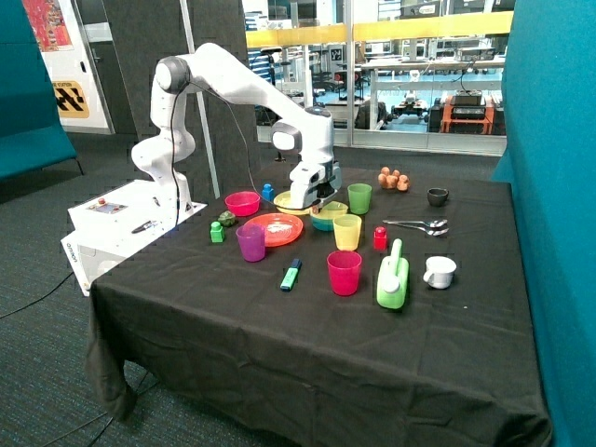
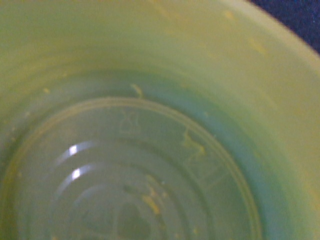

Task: Stack the bowls

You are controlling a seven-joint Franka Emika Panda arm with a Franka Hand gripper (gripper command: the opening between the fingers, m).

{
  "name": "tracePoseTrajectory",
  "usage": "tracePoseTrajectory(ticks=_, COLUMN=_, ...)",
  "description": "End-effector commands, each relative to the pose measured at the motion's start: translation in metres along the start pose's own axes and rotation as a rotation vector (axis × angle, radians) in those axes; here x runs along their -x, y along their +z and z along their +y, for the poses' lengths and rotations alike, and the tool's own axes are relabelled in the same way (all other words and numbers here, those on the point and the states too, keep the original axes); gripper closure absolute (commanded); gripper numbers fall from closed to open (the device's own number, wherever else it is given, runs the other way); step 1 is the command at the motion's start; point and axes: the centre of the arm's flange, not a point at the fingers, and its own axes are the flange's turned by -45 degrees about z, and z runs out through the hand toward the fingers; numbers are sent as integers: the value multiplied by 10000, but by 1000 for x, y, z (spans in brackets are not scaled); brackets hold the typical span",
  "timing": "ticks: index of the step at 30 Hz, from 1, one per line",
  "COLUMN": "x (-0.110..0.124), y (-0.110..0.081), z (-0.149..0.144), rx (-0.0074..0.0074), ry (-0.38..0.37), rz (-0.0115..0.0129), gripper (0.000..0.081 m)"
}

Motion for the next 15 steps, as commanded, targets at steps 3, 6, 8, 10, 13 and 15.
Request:
tracePoseTrajectory(ticks=3, x=3, y=1, z=4, rx=7, ry=-94, rz=23, gripper=461)
tracePoseTrajectory(ticks=6, x=4, y=1, z=6, rx=7, ry=-115, rz=23, gripper=429)
tracePoseTrajectory(ticks=8, x=5, y=1, z=6, rx=7, ry=-144, rz=23, gripper=415)
tracePoseTrajectory(ticks=10, x=6, y=1, z=6, rx=7, ry=-165, rz=23, gripper=411)
tracePoseTrajectory(ticks=13, x=6, y=0, z=6, rx=7, ry=-195, rz=23, gripper=396)
tracePoseTrajectory(ticks=15, x=7, y=-1, z=6, rx=7, ry=-257, rz=23, gripper=395)
